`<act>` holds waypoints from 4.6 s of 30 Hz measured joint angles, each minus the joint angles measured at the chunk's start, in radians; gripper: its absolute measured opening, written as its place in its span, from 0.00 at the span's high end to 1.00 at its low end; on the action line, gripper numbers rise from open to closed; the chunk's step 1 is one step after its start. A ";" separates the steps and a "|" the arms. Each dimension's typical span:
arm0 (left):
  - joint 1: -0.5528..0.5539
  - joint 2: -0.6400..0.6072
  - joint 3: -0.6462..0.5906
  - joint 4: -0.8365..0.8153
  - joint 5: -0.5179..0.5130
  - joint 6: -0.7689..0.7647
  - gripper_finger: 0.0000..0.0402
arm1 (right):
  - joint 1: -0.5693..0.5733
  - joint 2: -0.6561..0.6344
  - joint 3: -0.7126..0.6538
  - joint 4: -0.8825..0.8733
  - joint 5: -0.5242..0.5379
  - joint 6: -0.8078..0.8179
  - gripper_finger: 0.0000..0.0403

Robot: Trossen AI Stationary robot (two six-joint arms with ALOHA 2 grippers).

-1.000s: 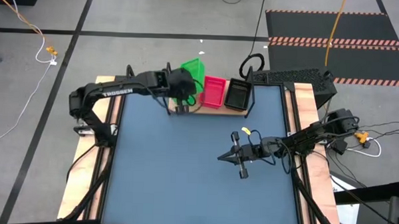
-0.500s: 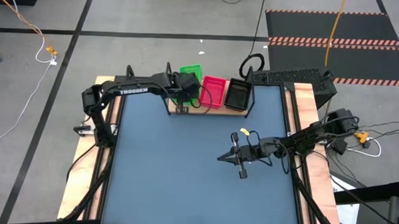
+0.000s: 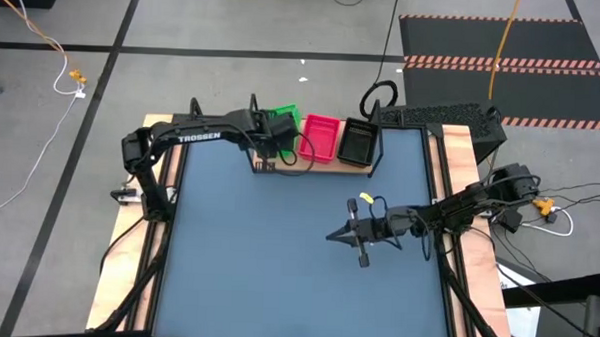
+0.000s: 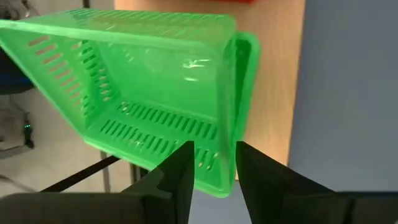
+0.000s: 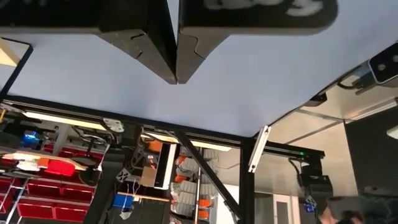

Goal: Stack baskets on shelf by color
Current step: Stack the green bin on the green bins on the shelf

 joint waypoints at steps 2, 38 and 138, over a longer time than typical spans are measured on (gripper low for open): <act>-0.002 0.000 0.000 0.001 -0.037 0.000 0.70 | 0.000 0.000 0.000 -0.004 0.000 0.000 1.00; -0.037 0.000 0.000 0.039 -0.124 0.124 0.97 | 0.000 0.000 0.000 -0.003 0.000 0.001 1.00; -0.044 0.000 0.110 0.009 -0.029 -0.401 0.61 | 0.000 -0.001 0.000 0.044 -0.004 0.044 1.00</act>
